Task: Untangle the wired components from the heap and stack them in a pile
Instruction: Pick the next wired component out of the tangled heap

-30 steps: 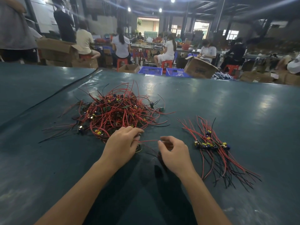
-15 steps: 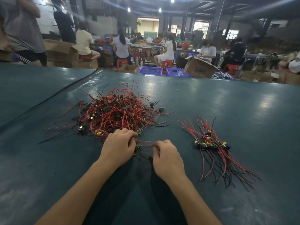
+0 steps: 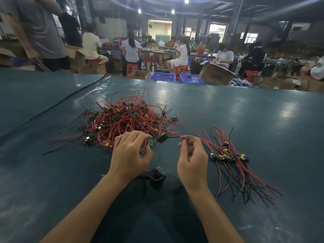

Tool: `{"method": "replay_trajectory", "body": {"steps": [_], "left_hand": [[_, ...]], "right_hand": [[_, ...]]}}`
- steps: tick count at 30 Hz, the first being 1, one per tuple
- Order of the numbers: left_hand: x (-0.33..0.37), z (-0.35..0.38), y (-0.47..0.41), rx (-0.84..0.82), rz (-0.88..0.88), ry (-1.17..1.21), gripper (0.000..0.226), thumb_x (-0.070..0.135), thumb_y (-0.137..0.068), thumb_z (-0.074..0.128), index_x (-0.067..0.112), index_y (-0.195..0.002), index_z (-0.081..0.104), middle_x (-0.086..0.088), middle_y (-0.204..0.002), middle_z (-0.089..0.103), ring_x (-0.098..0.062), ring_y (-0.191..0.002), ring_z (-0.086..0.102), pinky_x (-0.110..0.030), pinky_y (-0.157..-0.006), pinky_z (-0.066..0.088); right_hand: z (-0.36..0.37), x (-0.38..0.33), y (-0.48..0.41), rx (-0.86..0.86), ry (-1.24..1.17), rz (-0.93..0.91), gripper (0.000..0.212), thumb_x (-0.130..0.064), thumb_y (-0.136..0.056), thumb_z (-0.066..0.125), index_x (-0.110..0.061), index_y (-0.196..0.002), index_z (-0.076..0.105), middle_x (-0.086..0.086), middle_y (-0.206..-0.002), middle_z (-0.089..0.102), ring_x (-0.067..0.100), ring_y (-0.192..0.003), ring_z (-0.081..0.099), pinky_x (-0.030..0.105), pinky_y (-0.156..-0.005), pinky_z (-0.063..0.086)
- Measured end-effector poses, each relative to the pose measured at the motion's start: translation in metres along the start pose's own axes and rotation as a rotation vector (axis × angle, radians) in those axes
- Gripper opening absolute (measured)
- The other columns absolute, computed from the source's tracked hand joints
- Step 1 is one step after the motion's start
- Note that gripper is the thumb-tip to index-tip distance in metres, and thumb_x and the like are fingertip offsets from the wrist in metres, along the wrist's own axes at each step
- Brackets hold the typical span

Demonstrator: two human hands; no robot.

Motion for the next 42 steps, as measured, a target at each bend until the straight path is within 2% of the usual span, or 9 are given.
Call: {"method": "replay_trajectory", "body": {"steps": [2, 5, 8, 11, 14, 24, 31, 37, 42], "left_hand": [[0.004, -0.002, -0.001, 0.029, -0.011, 0.117, 0.030, 0.036, -0.088, 0.049, 0.016, -0.076, 0.067, 0.007, -0.078, 0.064, -0.015, -0.072, 0.057, -0.033, -0.071, 0.043], [0.004, 0.009, -0.001, -0.250, -0.331, 0.609, 0.067, 0.056, -0.099, 0.034, 0.014, -0.060, 0.068, 0.000, -0.060, 0.068, -0.012, -0.053, 0.061, -0.028, -0.055, 0.046], [0.008, 0.024, 0.004, -0.548, -0.664, 0.981, 0.075, 0.068, -0.087, 0.024, 0.012, -0.092, 0.073, -0.010, -0.076, 0.074, -0.014, -0.052, 0.062, -0.017, -0.044, 0.038], [0.012, 0.030, 0.007, -0.587, -0.836, 1.191, 0.060, 0.065, -0.088, 0.034, 0.020, -0.117, 0.063, -0.008, -0.094, 0.075, -0.013, -0.062, 0.065, -0.018, -0.044, 0.040], [0.013, 0.028, 0.005, -0.563, -0.861, 1.290, 0.050, 0.055, -0.088, 0.047, 0.017, -0.114, 0.066, -0.005, -0.094, 0.075, -0.013, -0.065, 0.066, -0.020, -0.047, 0.044], [0.010, 0.025, 0.003, -0.282, -0.876, 1.252, 0.037, 0.028, -0.103, 0.041, 0.001, -0.101, 0.066, -0.009, -0.075, 0.073, -0.015, -0.058, 0.066, -0.021, -0.051, 0.053], [0.002, 0.024, 0.003, -0.182, -0.814, 1.082, 0.038, 0.029, -0.103, 0.040, 0.006, -0.096, 0.069, -0.012, -0.078, 0.072, -0.015, -0.060, 0.068, -0.022, -0.052, 0.054], [0.001, 0.028, 0.003, -0.227, -0.703, 0.950, 0.038, 0.035, -0.102, 0.041, 0.020, -0.092, 0.074, 0.004, -0.076, 0.075, -0.010, -0.066, 0.069, -0.023, -0.059, 0.056], [0.017, 0.021, 0.001, -0.237, -0.416, 0.837, 0.043, 0.042, -0.095, 0.039, 0.017, -0.113, 0.070, 0.007, -0.096, 0.073, -0.004, -0.082, 0.068, -0.018, -0.066, 0.053]], "right_hand": [[0.001, -0.002, 0.002, -0.004, -0.001, -0.035, 0.011, -0.012, -0.099, 0.050, -0.019, -0.098, 0.059, -0.007, -0.081, 0.062, 0.006, -0.061, 0.052, 0.016, -0.057, 0.041], [0.001, -0.004, 0.003, 0.003, -0.038, -0.060, 0.013, -0.012, -0.099, 0.050, -0.022, -0.098, 0.058, -0.010, -0.080, 0.061, 0.010, -0.061, 0.053, 0.017, -0.055, 0.043], [0.001, -0.005, 0.003, 0.003, -0.055, -0.075, 0.014, -0.011, -0.099, 0.051, -0.024, -0.097, 0.057, -0.009, -0.078, 0.061, 0.008, -0.060, 0.054, 0.016, -0.053, 0.042], [0.001, -0.004, 0.003, -0.016, -0.047, -0.080, 0.014, -0.011, -0.099, 0.051, -0.024, -0.098, 0.057, -0.009, -0.078, 0.061, 0.007, -0.060, 0.055, 0.015, -0.054, 0.041], [0.001, -0.004, 0.003, -0.008, -0.042, -0.082, 0.020, -0.010, -0.099, 0.052, -0.029, -0.096, 0.056, -0.009, -0.076, 0.061, 0.008, -0.059, 0.054, 0.014, -0.053, 0.039], [-0.002, 0.000, 0.003, 0.057, 0.015, -0.031, 0.017, -0.019, -0.089, 0.067, -0.031, -0.098, 0.057, -0.009, -0.098, 0.059, 0.007, -0.077, 0.061, 0.016, -0.054, 0.045], [0.003, -0.023, 0.011, -0.003, 0.129, -0.353, 0.022, -0.033, -0.088, 0.065, -0.015, -0.078, 0.068, -0.010, -0.080, 0.059, 0.005, -0.071, 0.056, 0.022, -0.059, 0.048], [0.024, -0.004, 0.022, -0.328, 0.299, -0.085, 0.038, -0.050, -0.094, 0.054, -0.023, -0.114, 0.071, -0.012, -0.101, 0.064, 0.007, -0.094, 0.058, 0.031, -0.078, 0.052], [0.025, 0.000, 0.018, -0.220, -0.119, 0.230, 0.023, -0.038, -0.094, 0.059, -0.022, -0.090, 0.075, -0.003, -0.081, 0.072, 0.009, -0.075, 0.067, 0.023, -0.070, 0.054]]}}
Point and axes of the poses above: each hand's wrist, its own y-axis away from the middle knuckle, its own z-axis out of the palm, x = y × z, the point moved 4 cm from there along -y, towards the middle knuckle
